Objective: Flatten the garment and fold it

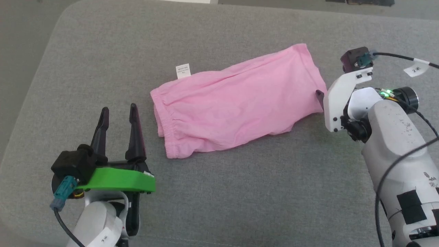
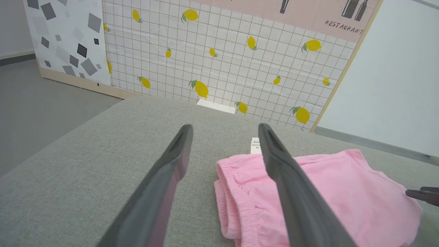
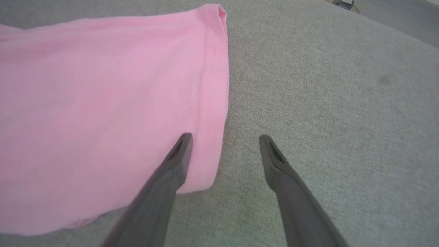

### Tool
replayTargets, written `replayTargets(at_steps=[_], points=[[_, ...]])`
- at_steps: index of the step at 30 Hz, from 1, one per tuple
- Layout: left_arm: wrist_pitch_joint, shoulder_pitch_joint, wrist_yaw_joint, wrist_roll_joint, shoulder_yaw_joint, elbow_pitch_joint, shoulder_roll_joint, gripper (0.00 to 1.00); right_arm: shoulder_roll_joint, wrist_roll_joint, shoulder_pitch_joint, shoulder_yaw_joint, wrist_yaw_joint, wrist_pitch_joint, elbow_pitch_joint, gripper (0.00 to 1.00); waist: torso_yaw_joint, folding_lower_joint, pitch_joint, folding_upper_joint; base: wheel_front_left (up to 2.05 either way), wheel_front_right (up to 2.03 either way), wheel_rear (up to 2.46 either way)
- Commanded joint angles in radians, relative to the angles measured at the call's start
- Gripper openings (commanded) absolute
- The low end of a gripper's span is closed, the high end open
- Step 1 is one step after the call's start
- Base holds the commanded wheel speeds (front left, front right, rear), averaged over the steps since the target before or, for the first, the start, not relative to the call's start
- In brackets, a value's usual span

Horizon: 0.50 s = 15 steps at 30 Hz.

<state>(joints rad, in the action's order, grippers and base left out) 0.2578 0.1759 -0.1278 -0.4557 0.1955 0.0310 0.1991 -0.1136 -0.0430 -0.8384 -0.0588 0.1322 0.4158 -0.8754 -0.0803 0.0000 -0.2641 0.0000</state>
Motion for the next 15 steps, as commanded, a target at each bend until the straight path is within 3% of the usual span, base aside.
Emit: replayTargets(at_steps=[1, 15], points=[[0.004, -0.004, 0.01, 0.016, -0.008, 0.005, -0.009, 1.0, 0.006, 0.015, 0.007, 0.005, -0.002, 0.016, 0.015, 1.0, -0.02, 0.0, -0.029, 0.0, 0.0, 0.0, 0.0], [0.004, 0.022, 0.088, 0.053, -0.033, -0.05, -0.085, 1.0, 0.028, 0.138, -0.017, 0.021, -0.002, 0.159, 0.027, 1.0, -0.085, 0.0, -0.101, 0.0, 0.0, 0.0, 0.0]])
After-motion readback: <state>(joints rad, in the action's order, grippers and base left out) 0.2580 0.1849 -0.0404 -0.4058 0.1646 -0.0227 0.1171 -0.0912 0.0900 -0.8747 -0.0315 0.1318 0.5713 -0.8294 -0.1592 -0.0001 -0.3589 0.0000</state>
